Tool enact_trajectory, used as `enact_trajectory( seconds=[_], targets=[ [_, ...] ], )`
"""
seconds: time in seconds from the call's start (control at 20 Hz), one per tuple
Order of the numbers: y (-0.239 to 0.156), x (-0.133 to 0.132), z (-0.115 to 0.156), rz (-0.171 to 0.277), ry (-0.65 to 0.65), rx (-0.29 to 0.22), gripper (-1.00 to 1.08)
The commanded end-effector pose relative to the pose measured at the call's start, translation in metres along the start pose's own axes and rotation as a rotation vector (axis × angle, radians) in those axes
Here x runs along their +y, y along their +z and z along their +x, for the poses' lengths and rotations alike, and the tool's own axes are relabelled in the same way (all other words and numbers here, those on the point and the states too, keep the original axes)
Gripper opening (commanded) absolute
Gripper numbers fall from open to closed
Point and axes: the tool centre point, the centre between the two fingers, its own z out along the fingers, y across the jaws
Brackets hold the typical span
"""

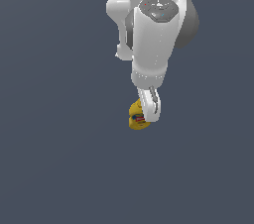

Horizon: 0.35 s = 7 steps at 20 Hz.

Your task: Pick up the object and move it to a goal position.

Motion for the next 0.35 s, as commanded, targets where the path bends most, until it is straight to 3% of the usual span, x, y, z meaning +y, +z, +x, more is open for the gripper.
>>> enact_trajectory(
  seconds=[0.0, 0.3],
  targets=[
    [-0.0112, -0.0059, -0.0012, 0.007, 0.0, 0.0, -1.0],
    [-0.0169, -0.0098, -0.0022, 0.007, 0.0, 0.0, -1.0]
  ],
)
